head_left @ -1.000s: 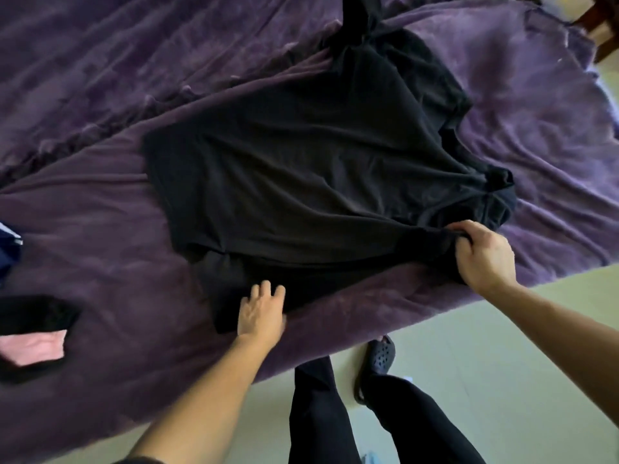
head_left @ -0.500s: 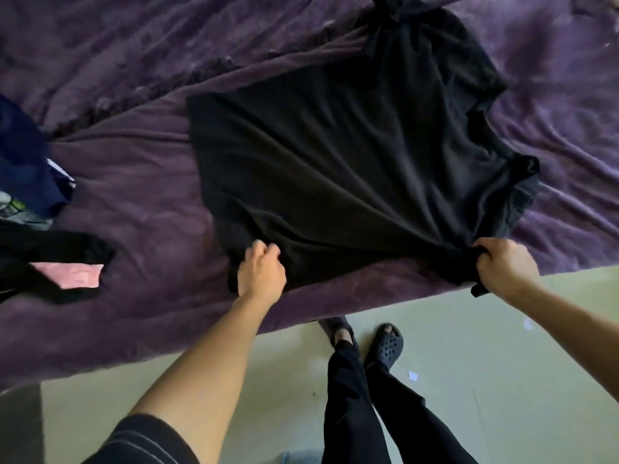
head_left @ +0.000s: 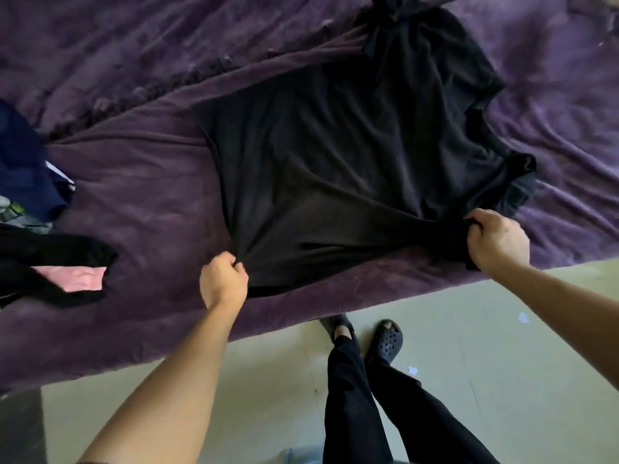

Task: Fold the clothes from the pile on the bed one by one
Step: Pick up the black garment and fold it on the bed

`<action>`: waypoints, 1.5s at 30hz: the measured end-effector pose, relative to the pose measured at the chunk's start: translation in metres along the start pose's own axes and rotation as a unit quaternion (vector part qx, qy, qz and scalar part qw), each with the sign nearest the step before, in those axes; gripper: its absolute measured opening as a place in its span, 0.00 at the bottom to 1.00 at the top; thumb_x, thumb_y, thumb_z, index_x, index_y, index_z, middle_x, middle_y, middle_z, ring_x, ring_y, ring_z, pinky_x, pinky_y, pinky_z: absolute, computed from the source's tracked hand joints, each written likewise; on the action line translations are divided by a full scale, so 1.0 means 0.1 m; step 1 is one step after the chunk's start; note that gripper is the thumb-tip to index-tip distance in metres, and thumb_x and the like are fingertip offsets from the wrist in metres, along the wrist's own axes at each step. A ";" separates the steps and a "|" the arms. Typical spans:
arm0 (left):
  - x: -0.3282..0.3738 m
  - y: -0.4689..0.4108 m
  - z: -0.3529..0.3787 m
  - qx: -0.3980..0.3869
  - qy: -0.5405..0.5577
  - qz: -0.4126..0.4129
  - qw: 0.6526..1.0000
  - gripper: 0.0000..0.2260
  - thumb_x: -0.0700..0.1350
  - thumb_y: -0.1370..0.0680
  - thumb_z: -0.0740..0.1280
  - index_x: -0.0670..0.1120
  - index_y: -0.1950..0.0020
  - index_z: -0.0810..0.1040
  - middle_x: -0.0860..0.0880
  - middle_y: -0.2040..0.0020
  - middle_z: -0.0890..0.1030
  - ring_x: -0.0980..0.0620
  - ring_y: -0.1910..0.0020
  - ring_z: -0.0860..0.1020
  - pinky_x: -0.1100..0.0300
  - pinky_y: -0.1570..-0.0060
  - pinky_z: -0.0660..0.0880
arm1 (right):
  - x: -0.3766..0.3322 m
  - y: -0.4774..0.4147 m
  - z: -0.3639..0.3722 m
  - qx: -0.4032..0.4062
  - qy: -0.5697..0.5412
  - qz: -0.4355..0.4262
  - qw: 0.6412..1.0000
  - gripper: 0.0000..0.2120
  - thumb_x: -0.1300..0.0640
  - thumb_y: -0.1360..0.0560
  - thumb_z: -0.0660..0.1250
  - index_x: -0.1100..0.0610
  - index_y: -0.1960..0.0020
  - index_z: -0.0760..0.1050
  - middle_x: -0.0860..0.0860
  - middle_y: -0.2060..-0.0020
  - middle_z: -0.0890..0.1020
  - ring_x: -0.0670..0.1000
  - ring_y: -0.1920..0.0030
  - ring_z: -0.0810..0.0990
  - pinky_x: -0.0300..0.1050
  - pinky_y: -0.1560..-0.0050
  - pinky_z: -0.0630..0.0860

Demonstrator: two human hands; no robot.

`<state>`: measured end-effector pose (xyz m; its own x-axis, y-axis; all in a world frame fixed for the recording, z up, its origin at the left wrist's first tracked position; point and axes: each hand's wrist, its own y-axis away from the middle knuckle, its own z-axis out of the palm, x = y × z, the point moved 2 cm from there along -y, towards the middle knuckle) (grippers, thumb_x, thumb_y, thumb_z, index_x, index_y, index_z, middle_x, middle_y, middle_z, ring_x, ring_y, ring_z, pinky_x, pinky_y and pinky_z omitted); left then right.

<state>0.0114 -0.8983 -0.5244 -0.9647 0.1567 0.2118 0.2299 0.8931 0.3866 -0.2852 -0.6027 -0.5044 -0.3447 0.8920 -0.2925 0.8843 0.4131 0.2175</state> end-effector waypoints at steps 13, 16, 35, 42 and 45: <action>0.30 0.80 0.53 -0.074 -0.187 0.288 0.936 0.18 0.51 0.33 0.73 0.49 0.45 0.78 0.46 0.50 0.76 0.41 0.48 0.74 0.49 0.52 0.70 | 0.71 0.47 -0.04 -0.248 0.106 -0.061 0.961 0.12 0.59 0.27 0.62 0.47 0.47 0.76 0.48 0.52 0.84 0.55 0.51 0.80 0.45 0.57 0.74; 0.61 0.92 0.92 -0.176 -0.216 0.272 0.921 0.25 0.60 0.29 0.69 0.55 0.34 0.70 0.49 0.42 0.72 0.46 0.40 0.70 0.50 0.44 0.68 | 0.84 0.47 0.07 -0.262 0.204 -0.130 0.934 0.24 0.48 0.30 0.69 0.45 0.35 0.69 0.47 0.42 0.76 0.53 0.41 0.75 0.48 0.47 0.70; 0.93 0.44 -0.14 -0.136 -0.115 0.156 0.972 0.14 0.37 0.26 0.61 0.49 0.43 0.77 0.44 0.46 0.81 0.42 0.46 0.78 0.55 0.52 0.73 | 0.14 -0.74 -0.94 -0.167 -0.228 0.101 0.954 0.17 0.69 0.24 0.55 0.58 0.61 0.80 0.54 0.65 0.79 0.42 0.71 0.75 0.30 0.69 0.70; 1.46 -0.94 -0.68 -0.058 -0.065 0.133 0.987 0.12 0.38 0.25 0.63 0.48 0.45 0.78 0.42 0.45 0.80 0.40 0.45 0.77 0.53 0.50 0.73 | -0.73 -1.95 -1.02 -0.175 -0.418 0.240 0.858 0.09 0.64 0.24 0.62 0.57 0.56 0.81 0.51 0.71 0.82 0.50 0.69 0.81 0.42 0.65 0.80; 1.83 -1.54 -0.77 0.020 -0.014 0.151 0.988 0.12 0.36 0.25 0.63 0.47 0.43 0.76 0.43 0.43 0.78 0.40 0.44 0.75 0.49 0.48 0.72 | -1.07 -2.53 -1.01 -0.135 -0.502 0.264 0.813 0.07 0.59 0.23 0.62 0.56 0.56 0.78 0.48 0.72 0.82 0.48 0.68 0.79 0.38 0.68 0.76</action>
<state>-0.1906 -1.0391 -0.4762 -0.8563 0.4295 0.2870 0.5029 0.8201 0.2729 -0.5042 -0.7837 -0.4342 0.6106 0.4154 -0.6742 0.6771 0.1675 0.7165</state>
